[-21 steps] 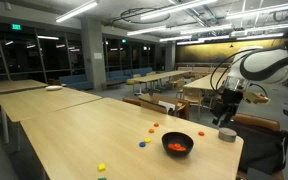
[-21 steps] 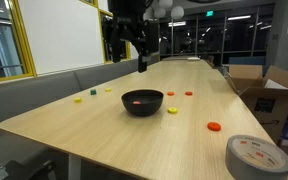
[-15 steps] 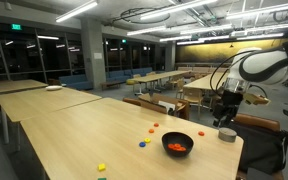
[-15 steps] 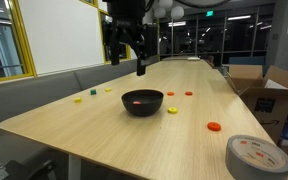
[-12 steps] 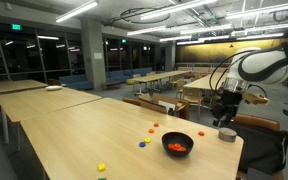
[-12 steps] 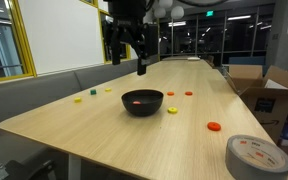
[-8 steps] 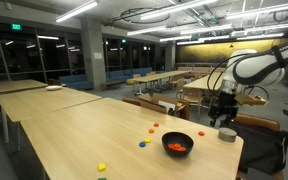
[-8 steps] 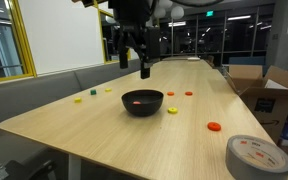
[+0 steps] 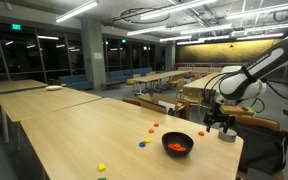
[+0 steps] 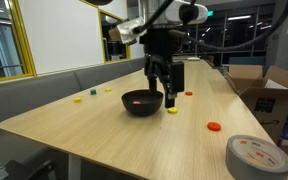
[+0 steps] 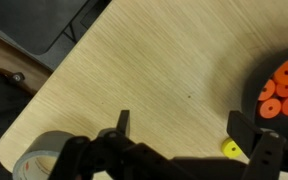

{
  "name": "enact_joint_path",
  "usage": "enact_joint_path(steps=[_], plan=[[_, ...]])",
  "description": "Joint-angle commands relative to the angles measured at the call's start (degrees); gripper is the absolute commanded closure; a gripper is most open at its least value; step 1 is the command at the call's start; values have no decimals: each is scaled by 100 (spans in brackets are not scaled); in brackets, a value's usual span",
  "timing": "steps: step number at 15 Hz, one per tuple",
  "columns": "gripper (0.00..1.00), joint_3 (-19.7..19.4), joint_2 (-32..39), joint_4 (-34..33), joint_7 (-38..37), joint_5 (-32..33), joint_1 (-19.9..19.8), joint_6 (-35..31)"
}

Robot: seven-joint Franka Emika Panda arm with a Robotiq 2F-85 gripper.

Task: Pick up the yellow, blue and orange objects from the table and put them in the bowl

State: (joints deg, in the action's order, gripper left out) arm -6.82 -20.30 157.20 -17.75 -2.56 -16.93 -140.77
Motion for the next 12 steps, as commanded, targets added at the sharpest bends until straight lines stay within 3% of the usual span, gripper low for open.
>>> enact_joint_path(steps=[1,5,12], plan=[[0,-171,1113,-515,-171,10,-115,-631],[0,-402,2278,-1157,-228,-41,-28,-1142],[0,-712,3676,-2471,-396,-58,186,-1260]])
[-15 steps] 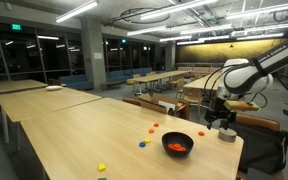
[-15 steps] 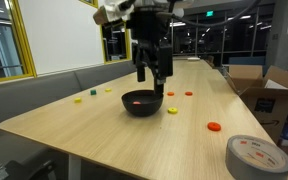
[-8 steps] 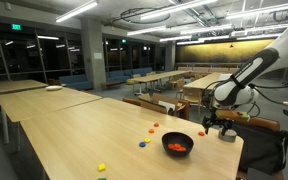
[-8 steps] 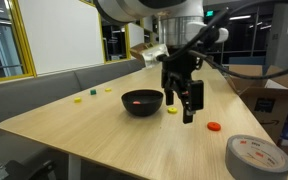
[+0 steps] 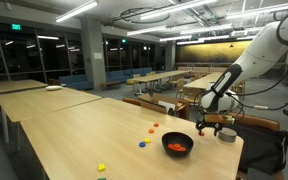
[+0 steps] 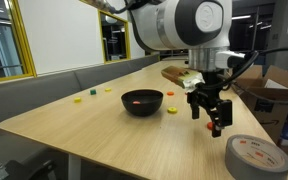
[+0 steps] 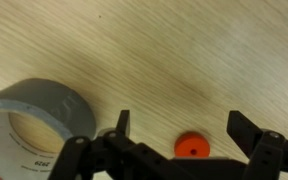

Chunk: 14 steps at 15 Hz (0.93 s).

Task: Pick up the yellow, blue and orange objects from the table and put them in the bowl

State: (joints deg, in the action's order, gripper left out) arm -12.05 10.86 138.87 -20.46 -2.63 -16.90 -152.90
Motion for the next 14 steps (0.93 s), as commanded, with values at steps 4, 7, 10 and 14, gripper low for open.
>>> enact_joint_path(steps=[4,7,10,14], plan=[[0,-176,962,-1098,45,-361,145,-63],[0,-49,1119,-1259,258,-736,33,-83],[0,30,1214,-1351,444,-1108,-37,-136],[0,50,1158,-1392,640,-1373,-75,-47]])
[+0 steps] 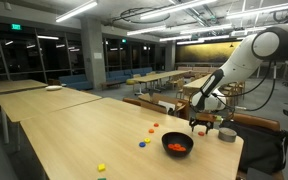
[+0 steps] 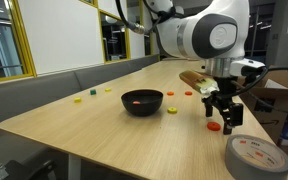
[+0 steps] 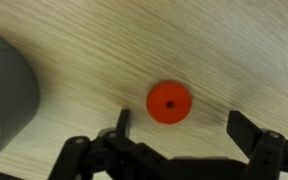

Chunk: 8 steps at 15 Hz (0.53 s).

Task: Pick up the yellow, blue and orange objects from the table and put them in the bowl

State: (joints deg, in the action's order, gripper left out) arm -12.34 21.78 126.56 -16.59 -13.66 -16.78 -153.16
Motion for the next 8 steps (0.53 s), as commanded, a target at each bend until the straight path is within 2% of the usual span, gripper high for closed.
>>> enact_joint_path(steps=[1,8], plan=[[0,72,48,-161,275,-298,-80,-8],[0,-46,38,-272,243,-61,55,629]])
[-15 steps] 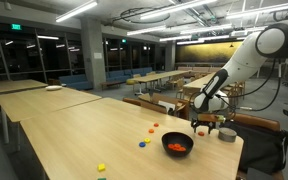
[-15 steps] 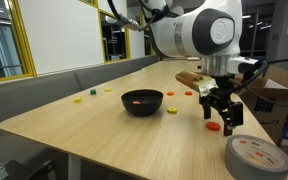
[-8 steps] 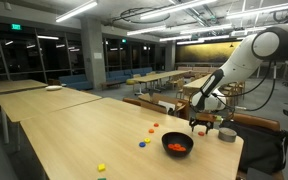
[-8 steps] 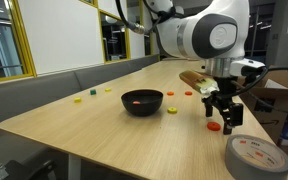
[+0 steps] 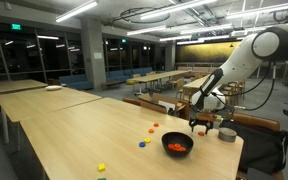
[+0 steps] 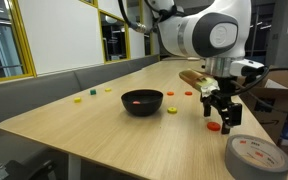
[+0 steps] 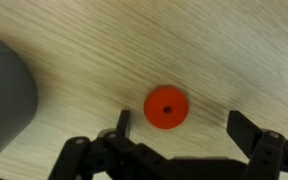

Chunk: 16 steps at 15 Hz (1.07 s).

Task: Pick up the yellow, blue and orange objects from the table and put them in the bowl

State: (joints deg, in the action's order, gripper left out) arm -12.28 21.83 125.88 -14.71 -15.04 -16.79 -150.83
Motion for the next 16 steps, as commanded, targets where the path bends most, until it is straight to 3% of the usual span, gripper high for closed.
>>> enact_joint_path(steps=[1,11,16], plan=[[0,-68,32,-228,23,115,82,490],[0,-332,82,-428,-408,888,406,962],[0,-285,79,-400,-330,869,368,873]])
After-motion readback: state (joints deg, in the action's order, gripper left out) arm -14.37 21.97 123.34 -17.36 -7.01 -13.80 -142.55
